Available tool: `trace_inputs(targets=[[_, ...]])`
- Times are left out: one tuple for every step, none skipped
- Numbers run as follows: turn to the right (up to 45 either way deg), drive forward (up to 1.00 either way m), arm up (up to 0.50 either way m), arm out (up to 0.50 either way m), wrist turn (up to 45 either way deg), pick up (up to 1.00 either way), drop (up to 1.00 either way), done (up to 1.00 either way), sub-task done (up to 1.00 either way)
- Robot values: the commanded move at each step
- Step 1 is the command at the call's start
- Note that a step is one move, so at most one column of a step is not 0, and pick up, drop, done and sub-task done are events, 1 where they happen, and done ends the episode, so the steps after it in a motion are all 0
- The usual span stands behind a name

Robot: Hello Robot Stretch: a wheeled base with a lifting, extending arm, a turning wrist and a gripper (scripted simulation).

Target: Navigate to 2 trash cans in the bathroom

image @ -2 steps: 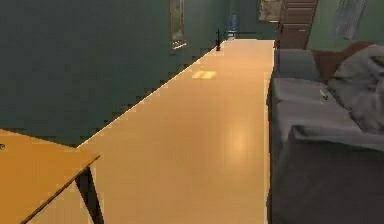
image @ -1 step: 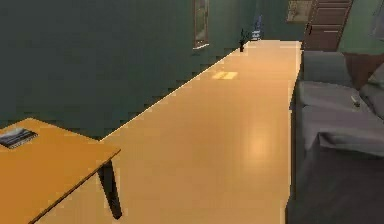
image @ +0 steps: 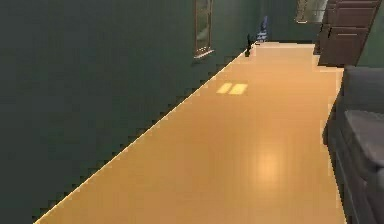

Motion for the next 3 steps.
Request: trace_inputs(targets=[[27.0, 0.00, 0.00, 0.00, 0.0, 0.00, 0.00, 0.00, 0.00], [0.0, 1.00, 0.00, 0.00, 0.0, 0.00, 0.00, 0.00, 0.00], [0.0, 1.00, 0.00, 0.00, 0.0, 0.00, 0.00, 0.00, 0.00]])
